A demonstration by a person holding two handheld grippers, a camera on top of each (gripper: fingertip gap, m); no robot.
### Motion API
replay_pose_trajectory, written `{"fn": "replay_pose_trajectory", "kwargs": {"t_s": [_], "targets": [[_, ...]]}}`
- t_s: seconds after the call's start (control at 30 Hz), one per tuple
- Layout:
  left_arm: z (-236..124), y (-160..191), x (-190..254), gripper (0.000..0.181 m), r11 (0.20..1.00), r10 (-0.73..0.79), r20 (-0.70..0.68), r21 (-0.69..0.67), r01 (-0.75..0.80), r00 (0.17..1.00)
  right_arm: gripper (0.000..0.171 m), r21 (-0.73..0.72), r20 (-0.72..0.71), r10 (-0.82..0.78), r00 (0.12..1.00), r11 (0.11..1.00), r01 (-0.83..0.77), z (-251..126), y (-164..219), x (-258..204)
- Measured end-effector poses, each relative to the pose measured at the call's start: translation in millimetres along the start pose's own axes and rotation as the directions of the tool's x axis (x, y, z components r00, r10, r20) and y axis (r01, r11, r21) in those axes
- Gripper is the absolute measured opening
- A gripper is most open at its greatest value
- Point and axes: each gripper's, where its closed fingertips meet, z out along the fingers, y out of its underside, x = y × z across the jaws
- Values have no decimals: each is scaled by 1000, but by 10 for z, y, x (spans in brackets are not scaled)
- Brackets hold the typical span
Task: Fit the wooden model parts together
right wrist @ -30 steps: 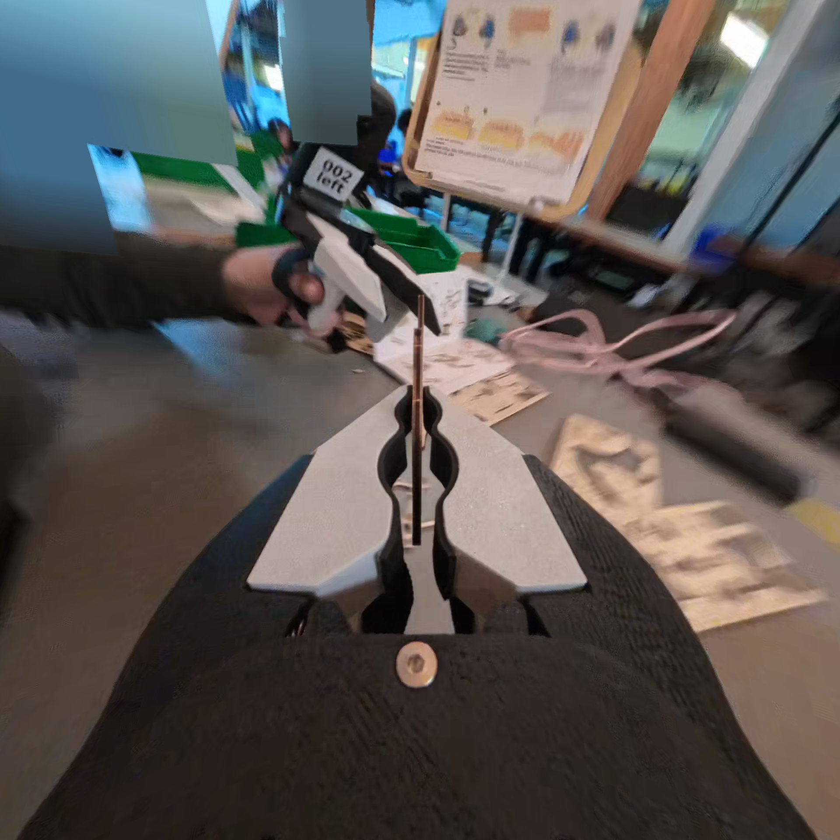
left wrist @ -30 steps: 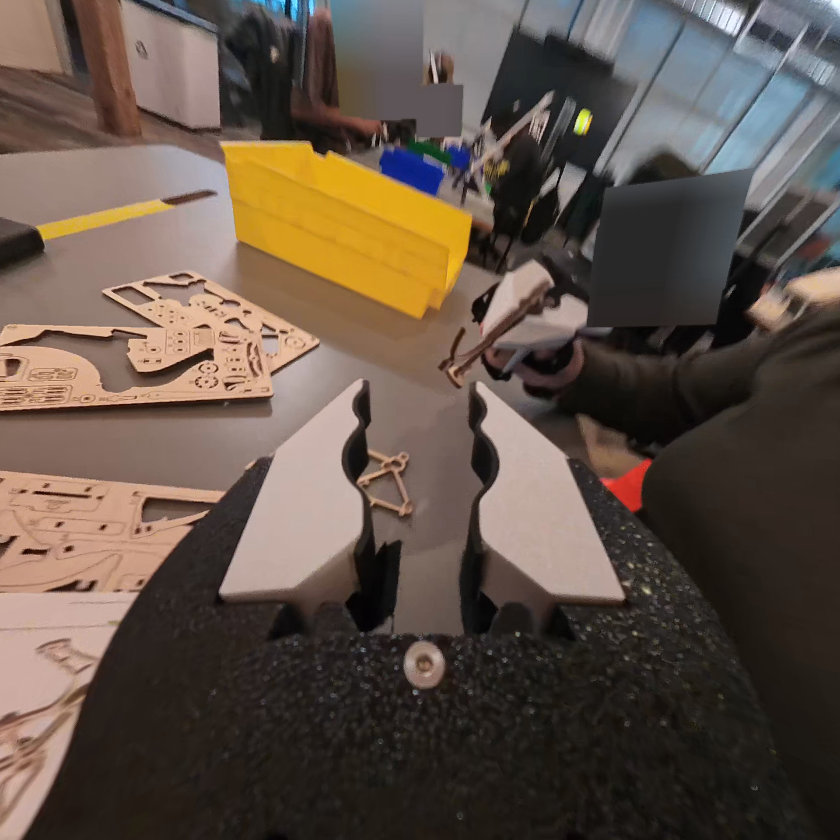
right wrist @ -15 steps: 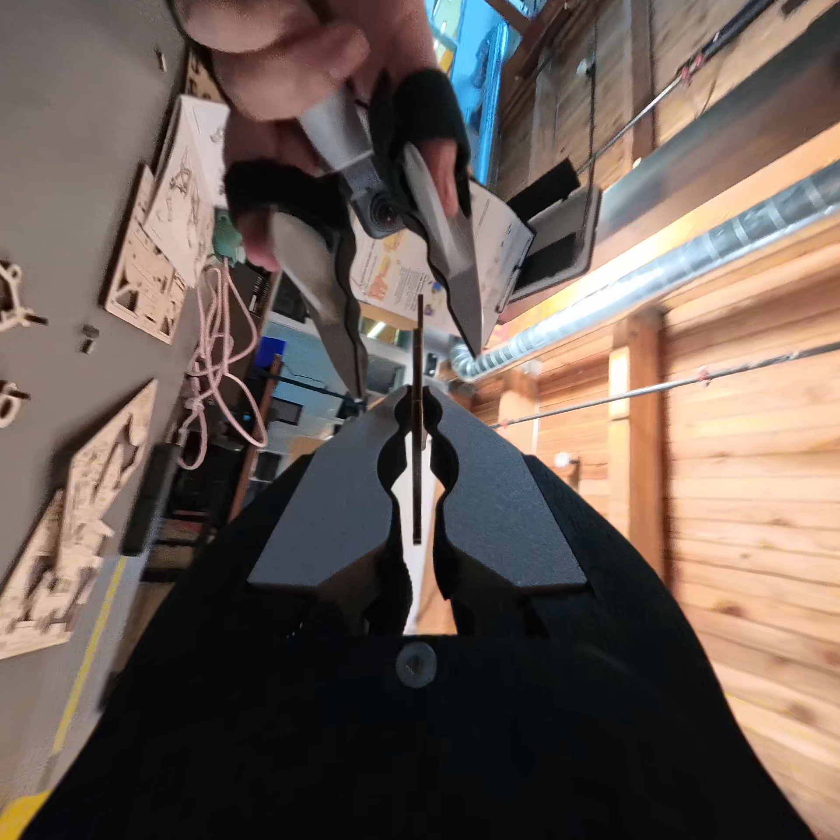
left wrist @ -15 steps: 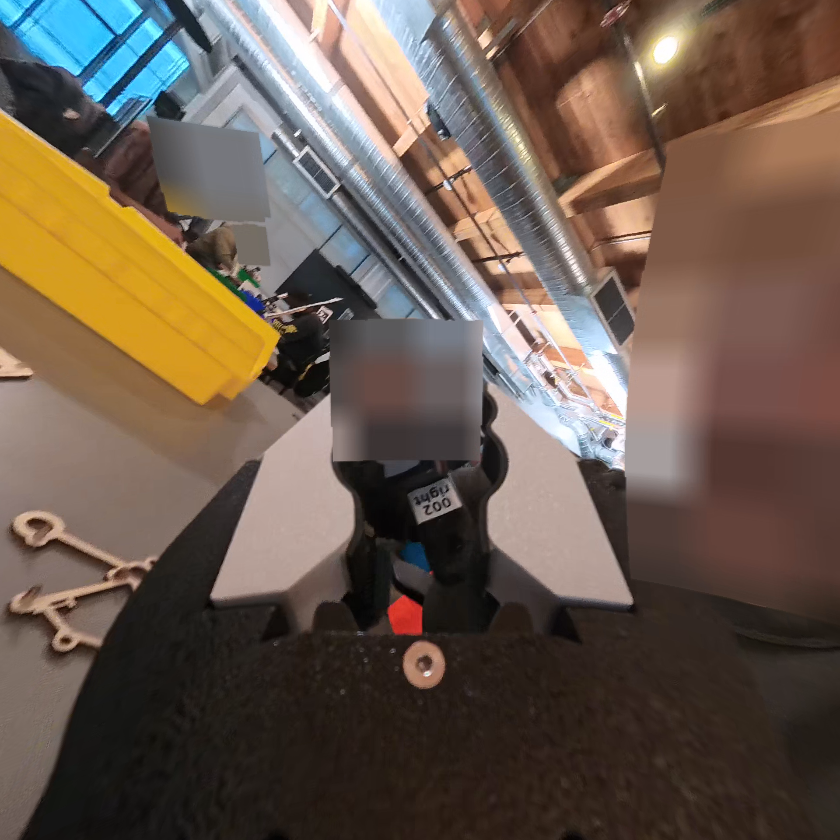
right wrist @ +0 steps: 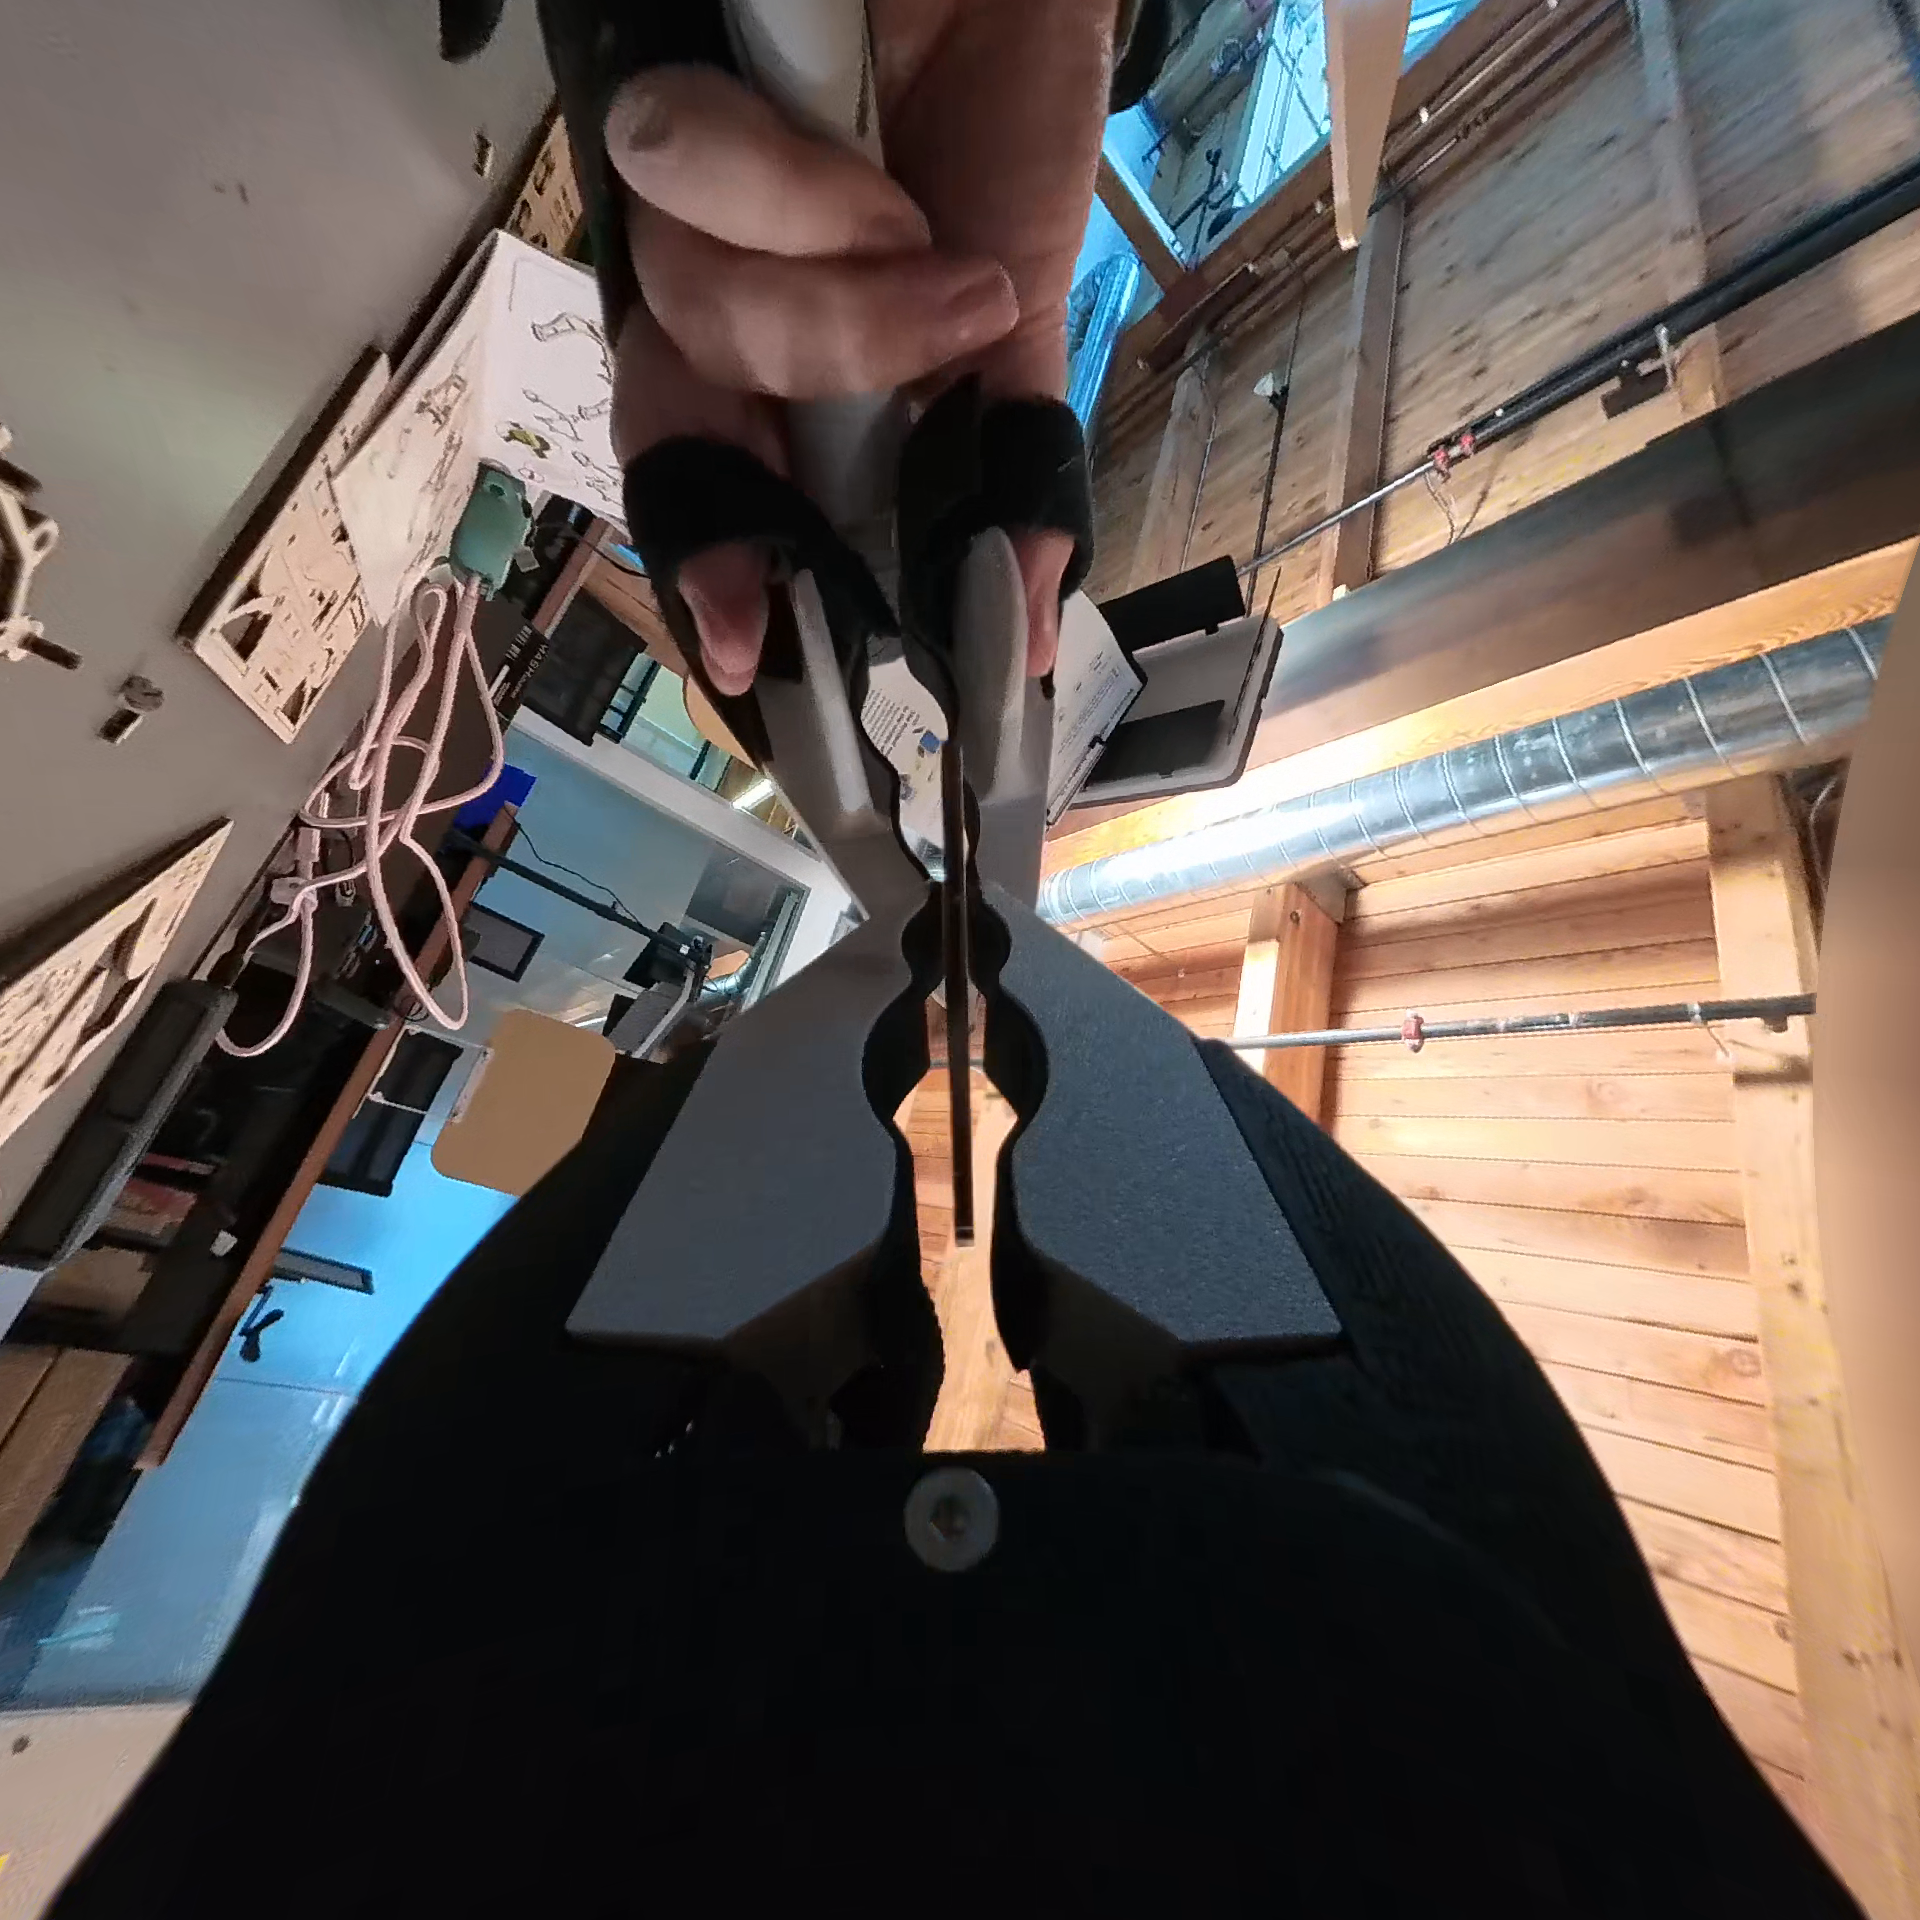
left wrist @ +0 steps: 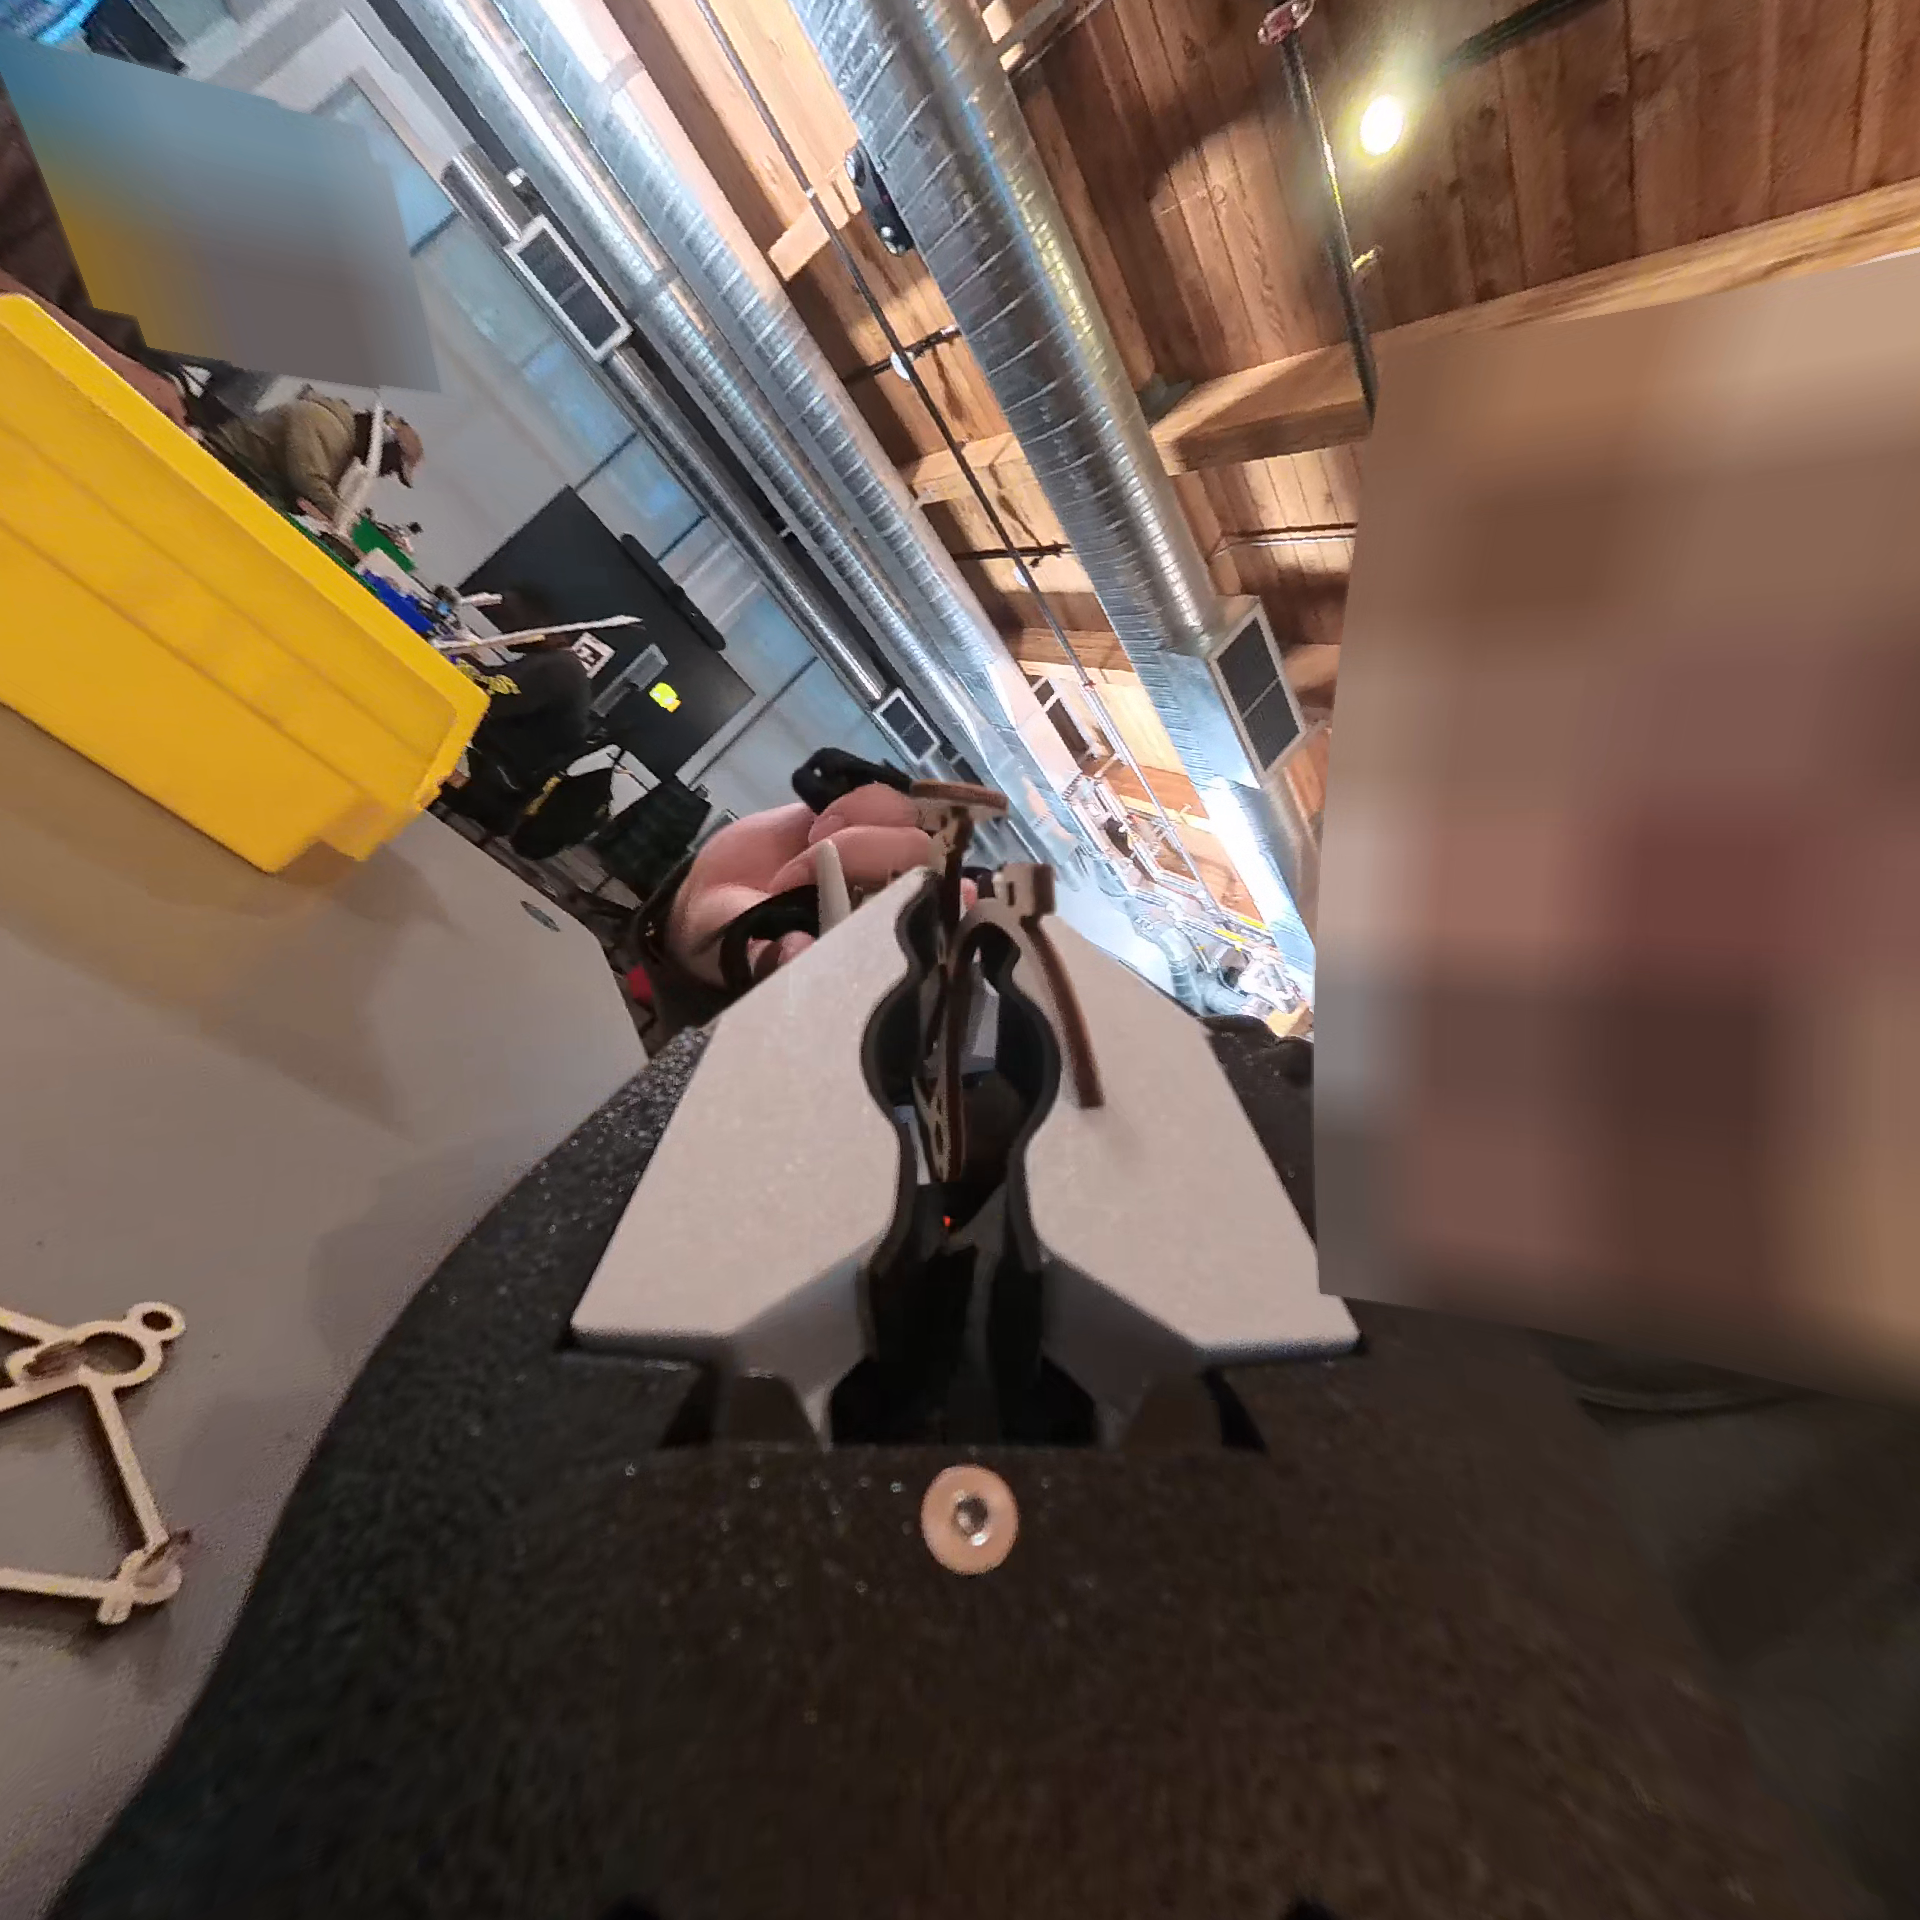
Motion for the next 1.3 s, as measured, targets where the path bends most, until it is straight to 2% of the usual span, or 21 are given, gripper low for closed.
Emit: {"fn": "replay_pose_trajectory", "kwargs": {"t_s": [0.13, 0.23, 0.33, 0.43, 0.5, 0.53, 0.6, 0.63, 0.7, 0.73, 0.8, 0.87, 0.97, 1.03, 1.1, 1.17, 1.3], "targets": [[9, 34, 16, 2, 1000, -3, -17, -18, 3, 1000, 0, 4, 3, 0, 1000, 1000, 0, -19, -23, 15], [2, 49, -17, 0, 996, 86, 41, -42, -84, 995, 2, 4, 14, 38, 999, 999, -38, -24, -31, -6], [-45, -47, -16, 0, 990, 142, 82, -15, -141, 987, 28, 1, 57, 160, 986, 987, -160, -47, -16, -57], [-159, -131, -115, 0, 967, 253, 206, -38, -250, 945, 50, -47, 132, 336, 933, 942, -332, -133, 98, -205], [-226, -149, -192, 0, 939, 345, 289, -99, -330, 893, 55, -79, 178, 506, 844, 862, -500, -221, 182, -327], [-256, -145, -238, 0, 910, 414, 328, -152, -385, 849, 57, -94, 201, 617, 761, 785, -612, -256, 204, -371], [-283, -124, -297, 0, 839, 544, 366, -260, -479, 755, 58, -130, 240, 836, 493, 531, -837, -276, 208, -388], [-290, -101, -323, 0, 784, 620, 370, -326, -528, 692, 55, -144, 278, 901, 334, 383, -913, -268, 165, -375], [-299, -22, -376, 0, 630, 774, 331, -480, -610, 540, 50, -169, 367, 930, 33, 102, -980, -239, 50, -302], [-293, 32, -386, 0, 549, 832, 287, -547, -632, 474, 47, -162, 389, 919, -64, 0, -987, -221, 34, -234], [-311, 111, -410, 0, 381, 920, 198, -656, -652, 338, 43, -147, 396, 903, -165, -115, -982, -187, 84, -138], [-364, 177, -441, 0, 232, 969, 117, -730, -643, 217, 42, -152, 410, 894, -181, -128, -980, -176, 89, -131], [-516, 290, -525, 0, -9, 999, -33, -813, -582, 31, 42, -120, 434, 895, -105, -58, -991, -197, -46, -199], [-647, 345, -593, 0, -207, 978, -171, -835, -509, -118, 27, -78, 467, 881, -75, -43, -996, -224, -202, -232], [-753, 426, -647, 0, -354, 934, -289, -821, -447, -208, 25, -71, 492, 867, -79, -50, -996, -212, -318, -281], [-816, 510, -679, 0, -428, 903, -354, -796, -429, -245, 30, -103, 531, 842, -95, -47, -994, -189, -427, -375], [-834, 579, -674, 0, -515, 856, -417, -734, -443, -305, 27, -123, 586, 800, -126, -66, -990, -164, -570, -499]]}}
